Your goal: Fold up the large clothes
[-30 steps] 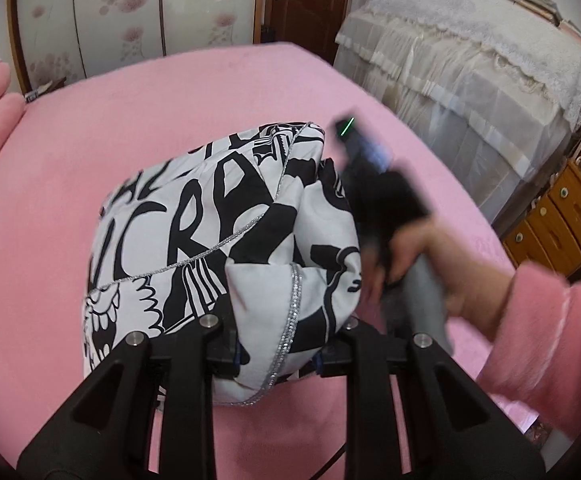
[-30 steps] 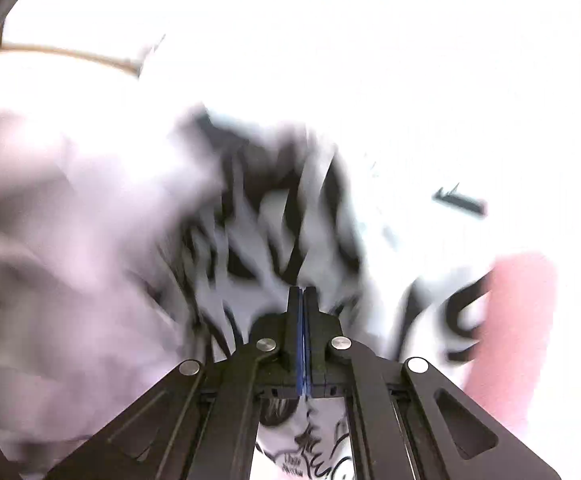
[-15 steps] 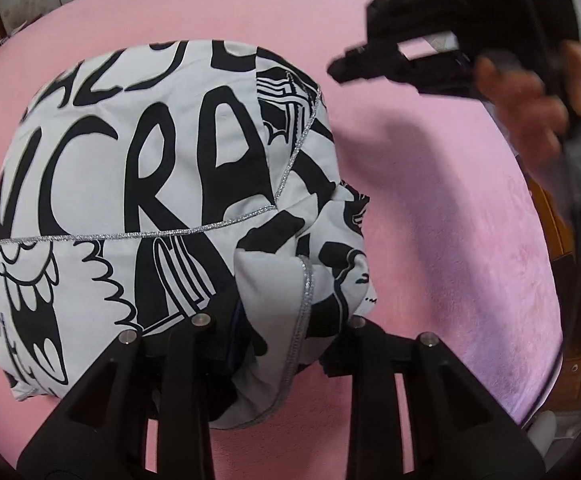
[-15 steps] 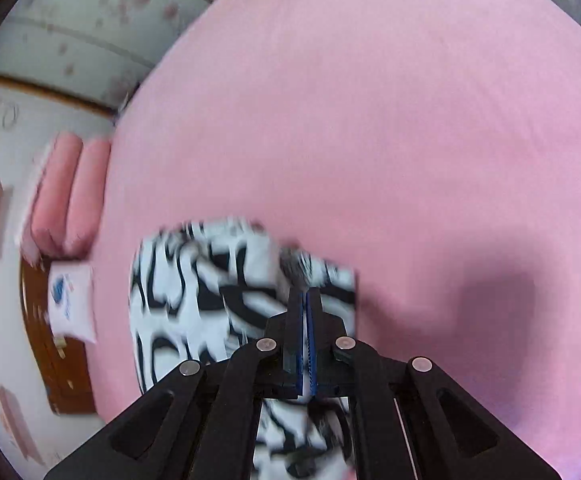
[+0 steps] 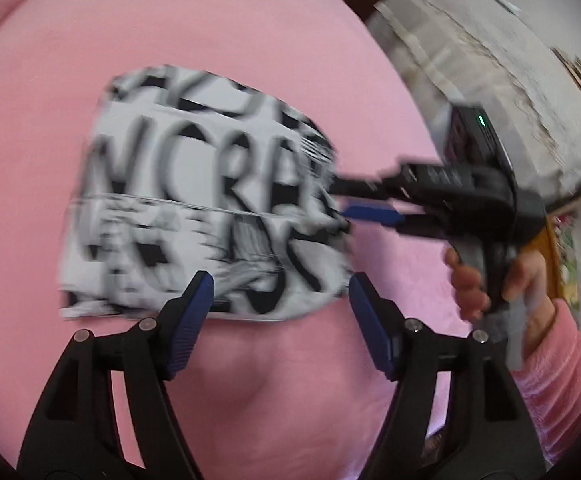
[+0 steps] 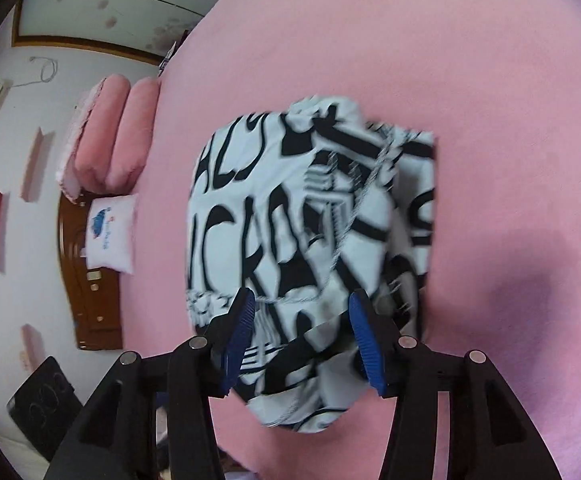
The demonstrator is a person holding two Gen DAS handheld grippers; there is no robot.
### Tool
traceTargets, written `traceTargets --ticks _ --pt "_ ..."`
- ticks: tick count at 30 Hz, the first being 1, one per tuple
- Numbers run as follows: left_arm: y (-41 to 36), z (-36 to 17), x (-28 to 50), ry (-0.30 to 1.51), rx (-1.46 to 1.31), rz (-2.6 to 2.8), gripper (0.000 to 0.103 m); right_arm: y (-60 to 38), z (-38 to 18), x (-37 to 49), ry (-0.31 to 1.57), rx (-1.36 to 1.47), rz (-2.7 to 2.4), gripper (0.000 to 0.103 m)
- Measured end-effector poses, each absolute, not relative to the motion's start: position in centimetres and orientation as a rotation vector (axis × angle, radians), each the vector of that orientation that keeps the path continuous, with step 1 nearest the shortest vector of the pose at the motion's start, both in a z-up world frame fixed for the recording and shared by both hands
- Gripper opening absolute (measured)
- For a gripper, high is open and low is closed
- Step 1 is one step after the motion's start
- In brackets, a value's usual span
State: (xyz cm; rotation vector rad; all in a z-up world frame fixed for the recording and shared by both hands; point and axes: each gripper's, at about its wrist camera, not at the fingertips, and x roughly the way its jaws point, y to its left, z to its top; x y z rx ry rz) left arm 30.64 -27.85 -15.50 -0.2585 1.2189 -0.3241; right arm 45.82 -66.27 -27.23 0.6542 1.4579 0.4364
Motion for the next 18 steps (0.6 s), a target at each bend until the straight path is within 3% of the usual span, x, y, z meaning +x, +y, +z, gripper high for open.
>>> traceTargets --ticks 3,10,11,12,18 --pt "-24.4 -15.5 31.2 1.201 -0.233 -0.198 0.067 -64.3 -27.4 44.0 1.531 0.578 0.420 0.050" --pt "-17.8 -19.5 32.5 1.445 -0.303 0.005 0.067 -57.6 -29.5 43.1 1.699 0.466 0.414 0.050" --pt "-17.3 -19.3 32.1 1.445 -0.309 0.008 0.067 -57.3 -29.7 42.7 1.690 0.414 0.382 0.045" --pt "-17.2 -19.3 31.9 1.446 -0.303 0.014 0.067 -56.7 -29.7 42.4 1.664 0.359 0.352 0.031" --pt "-16.4 -19.0 32.0 1.465 -0.285 0.000 0.067 -56.7 -26.4 39.1 1.408 0.309 0.325 0.014"
